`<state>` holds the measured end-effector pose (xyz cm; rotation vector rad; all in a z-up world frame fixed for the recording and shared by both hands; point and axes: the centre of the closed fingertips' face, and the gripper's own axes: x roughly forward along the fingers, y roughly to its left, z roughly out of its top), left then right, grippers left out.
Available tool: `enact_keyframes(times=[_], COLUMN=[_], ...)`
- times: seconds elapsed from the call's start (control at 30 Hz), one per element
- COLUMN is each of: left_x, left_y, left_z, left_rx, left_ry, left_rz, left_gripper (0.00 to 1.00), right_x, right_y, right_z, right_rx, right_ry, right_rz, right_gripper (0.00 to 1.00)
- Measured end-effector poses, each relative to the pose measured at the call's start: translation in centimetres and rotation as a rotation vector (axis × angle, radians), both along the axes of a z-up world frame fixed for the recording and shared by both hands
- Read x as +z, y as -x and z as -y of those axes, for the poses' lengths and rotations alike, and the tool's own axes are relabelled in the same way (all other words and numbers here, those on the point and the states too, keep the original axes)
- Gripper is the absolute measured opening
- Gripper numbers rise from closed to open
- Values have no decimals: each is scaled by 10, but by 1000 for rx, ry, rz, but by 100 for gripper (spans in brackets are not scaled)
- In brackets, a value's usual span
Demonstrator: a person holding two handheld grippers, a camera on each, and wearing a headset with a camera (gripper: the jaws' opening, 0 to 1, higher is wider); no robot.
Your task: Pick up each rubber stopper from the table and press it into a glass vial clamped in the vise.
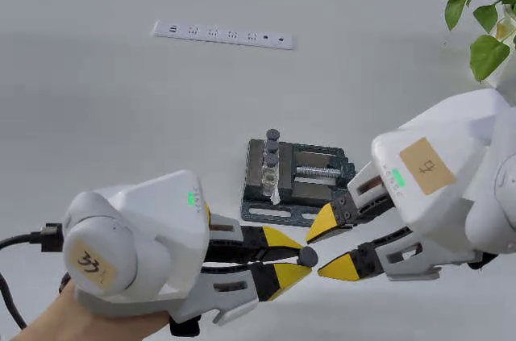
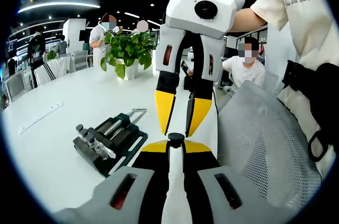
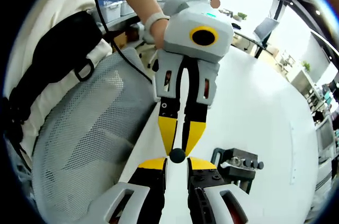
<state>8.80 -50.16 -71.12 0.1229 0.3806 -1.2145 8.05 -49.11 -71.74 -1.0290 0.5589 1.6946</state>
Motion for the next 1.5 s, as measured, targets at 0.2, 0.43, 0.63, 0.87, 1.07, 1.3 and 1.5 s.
enact_keyframes(times=[0.2,0.43,0.63,0.87,1.07,1.3,1.5], left_x=[-1,-1,-2,-1,0,4,5], left_y=[1,2,3,4,6,6,4], left_z=[1,3,3,5,6,6,6], left_rx=[-9,-24,-49,-71,-95,-91,-90], left_ry=[0,-2,-2,1,1,17,17], left_rz=[-4,-12,-26,-38,-45,-63,-59], left_gripper=[5,5,5,5,5,5,5], right_x=[1,2,1,3,4,6,8], right_y=[1,3,6,8,11,10,8], right_z=[1,1,1,2,3,2,1], right_rx=[9,39,74,94,126,135,143], right_ry=[-1,-1,1,3,16,20,29], right_rz=[2,5,9,8,18,28,45], right_gripper=[8,8,8,7,7,8,8])
